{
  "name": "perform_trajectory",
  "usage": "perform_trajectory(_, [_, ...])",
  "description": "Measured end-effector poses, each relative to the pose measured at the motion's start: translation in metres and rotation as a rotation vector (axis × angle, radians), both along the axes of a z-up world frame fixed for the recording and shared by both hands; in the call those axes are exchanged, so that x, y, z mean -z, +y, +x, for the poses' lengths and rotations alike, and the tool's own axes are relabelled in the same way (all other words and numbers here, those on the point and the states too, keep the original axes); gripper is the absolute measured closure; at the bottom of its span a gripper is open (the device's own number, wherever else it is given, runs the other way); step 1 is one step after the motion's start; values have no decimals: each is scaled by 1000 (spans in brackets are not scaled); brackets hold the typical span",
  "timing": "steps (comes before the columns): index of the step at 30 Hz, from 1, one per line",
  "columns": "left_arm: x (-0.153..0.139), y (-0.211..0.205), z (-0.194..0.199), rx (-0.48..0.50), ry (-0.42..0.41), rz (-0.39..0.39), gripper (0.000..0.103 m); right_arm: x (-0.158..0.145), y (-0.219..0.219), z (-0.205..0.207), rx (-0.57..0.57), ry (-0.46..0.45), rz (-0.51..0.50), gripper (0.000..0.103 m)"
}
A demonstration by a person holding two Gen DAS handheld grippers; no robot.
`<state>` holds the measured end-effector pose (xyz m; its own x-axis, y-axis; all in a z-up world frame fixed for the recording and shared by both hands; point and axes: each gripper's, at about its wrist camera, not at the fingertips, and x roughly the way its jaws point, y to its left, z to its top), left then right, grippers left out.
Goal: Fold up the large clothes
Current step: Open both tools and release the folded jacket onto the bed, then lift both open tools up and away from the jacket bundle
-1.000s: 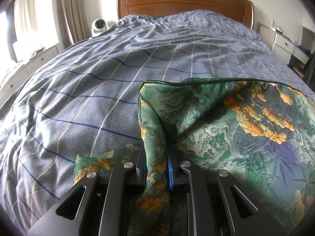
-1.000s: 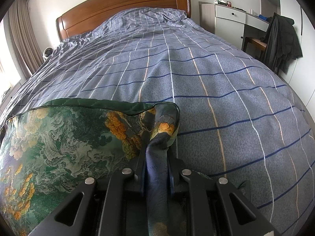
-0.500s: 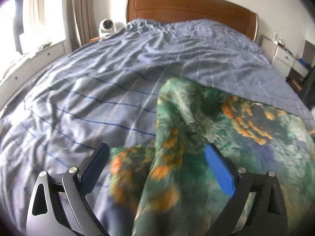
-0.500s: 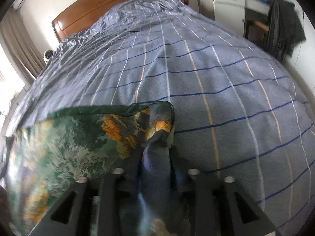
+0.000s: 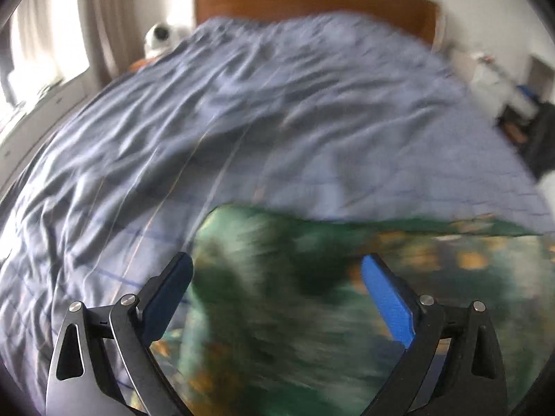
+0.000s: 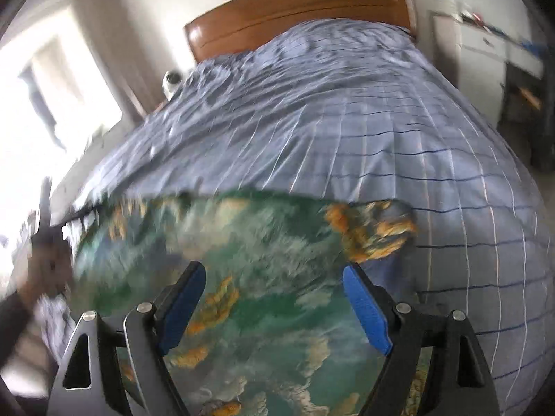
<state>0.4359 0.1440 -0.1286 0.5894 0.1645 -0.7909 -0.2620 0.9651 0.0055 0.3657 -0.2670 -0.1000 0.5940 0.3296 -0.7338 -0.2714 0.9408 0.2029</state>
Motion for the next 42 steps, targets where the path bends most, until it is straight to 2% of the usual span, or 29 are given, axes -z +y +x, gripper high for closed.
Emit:
perform_trajectory(2, [18,21,2,-76,56,-24,7,22,5,0,5,26,-62,19])
perform_trajectory(5, [19,53,-5,-182,36,-169,7,53,-13,5,106,91,-119,20])
perform_trajectory(7, [10,61,-9,-203,22,-169,8,51,-24,-4,200,81,-117,20])
perform_trajectory(9, [-2,60,-16,-188,9,-132,8,38,-24,-16,234,43,-129,20])
perform_trajectory(11, [-18,50,-26,-143,-35,-111,8,21,-19,-43,240,-28,-119,20])
perform_trajectory(15, [-54,-9,-41,79,-111,-150,6,4,-6,-98,225,-110,-48,20])
perform_trajectory(19, [-63,-96,-30,348,-57,-180,5,8,11,-146,206,-101,45,20])
perform_trajectory(21, [-58,-135,-24,433,-35,-147,5,13,18,-165,193,-95,69,20])
perform_trajectory(22, [-53,-149,-23,453,-25,-123,5,14,28,-178,178,-94,81,20])
perform_trajectory(24, [-36,-174,-22,486,23,-74,6,15,21,-206,155,-90,97,20])
perform_trajectory(26, [-24,-192,-40,526,54,-16,7,14,27,-226,128,-88,103,20])
perform_trajectory(30, [-18,-206,-86,618,33,108,7,11,12,-255,114,-97,80,20])
perform_trajectory(32, [-19,-205,-109,629,8,145,7,12,4,-265,125,-93,80,20])
perform_trajectory(35, [-23,-204,-129,627,-15,148,7,15,-11,-277,168,-81,106,20])
perform_trajectory(39, [-20,-210,-148,634,-37,189,7,20,-23,-285,220,-73,147,20])
perform_trajectory(42, [-17,-211,-168,645,-19,156,6,20,-24,-286,229,-73,154,20])
